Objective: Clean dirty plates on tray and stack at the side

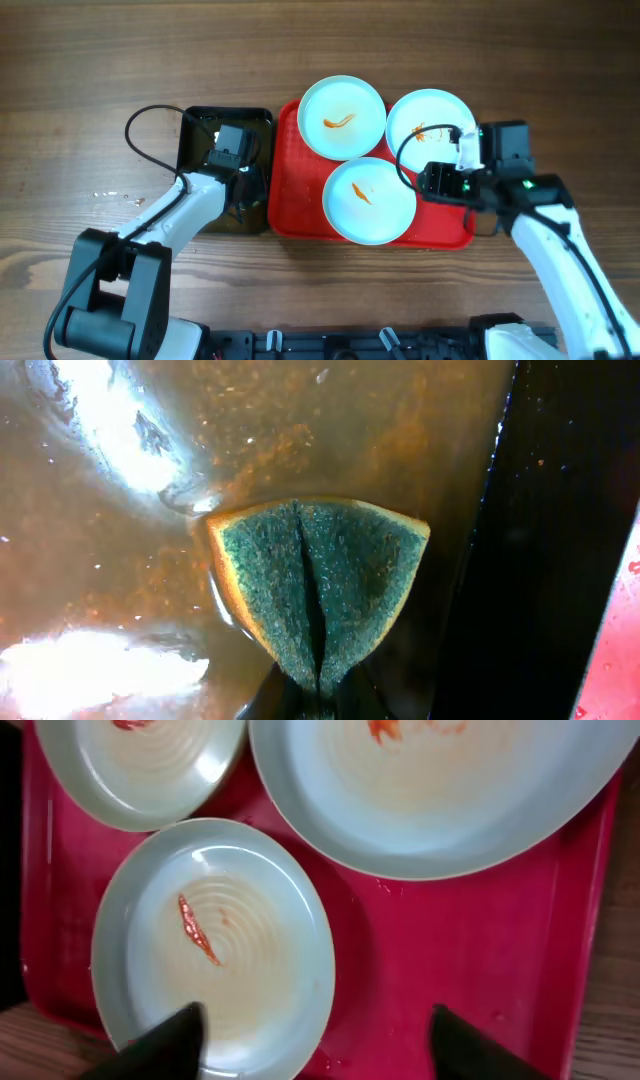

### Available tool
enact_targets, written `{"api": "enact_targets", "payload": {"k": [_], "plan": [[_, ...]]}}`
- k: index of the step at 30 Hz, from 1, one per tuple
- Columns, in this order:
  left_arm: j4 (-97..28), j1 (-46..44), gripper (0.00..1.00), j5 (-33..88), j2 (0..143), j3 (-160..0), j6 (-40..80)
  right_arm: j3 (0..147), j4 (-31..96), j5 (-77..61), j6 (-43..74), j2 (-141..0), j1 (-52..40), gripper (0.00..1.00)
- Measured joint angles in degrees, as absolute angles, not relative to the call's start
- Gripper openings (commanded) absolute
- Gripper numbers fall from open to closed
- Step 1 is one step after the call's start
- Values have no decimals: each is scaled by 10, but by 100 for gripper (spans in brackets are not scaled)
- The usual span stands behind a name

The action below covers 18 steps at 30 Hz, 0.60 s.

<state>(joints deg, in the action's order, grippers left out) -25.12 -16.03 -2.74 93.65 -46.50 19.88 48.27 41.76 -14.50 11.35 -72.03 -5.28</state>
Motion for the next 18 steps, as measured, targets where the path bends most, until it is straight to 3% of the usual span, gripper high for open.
{"api": "enact_targets", "payload": {"k": [2,4,9,11,14,18], "plan": [[-250,-160,4,-27,936,-465,199,483,416,-145,124,-768,-53,45],[-250,-160,4,-27,936,-465,199,483,415,-146,128,-822,-53,36],[-245,-160,4,-27,936,-465,199,483,403,-168,135,-906,-53,33],[-245,-160,8,-27,936,-465,199,483,400,-180,135,-926,-53,33],[-245,-160,4,-27,936,-465,200,483,400,-186,136,-929,-53,21],[-245,-160,4,-27,936,-465,200,483,397,-191,137,-929,-53,17]]}}
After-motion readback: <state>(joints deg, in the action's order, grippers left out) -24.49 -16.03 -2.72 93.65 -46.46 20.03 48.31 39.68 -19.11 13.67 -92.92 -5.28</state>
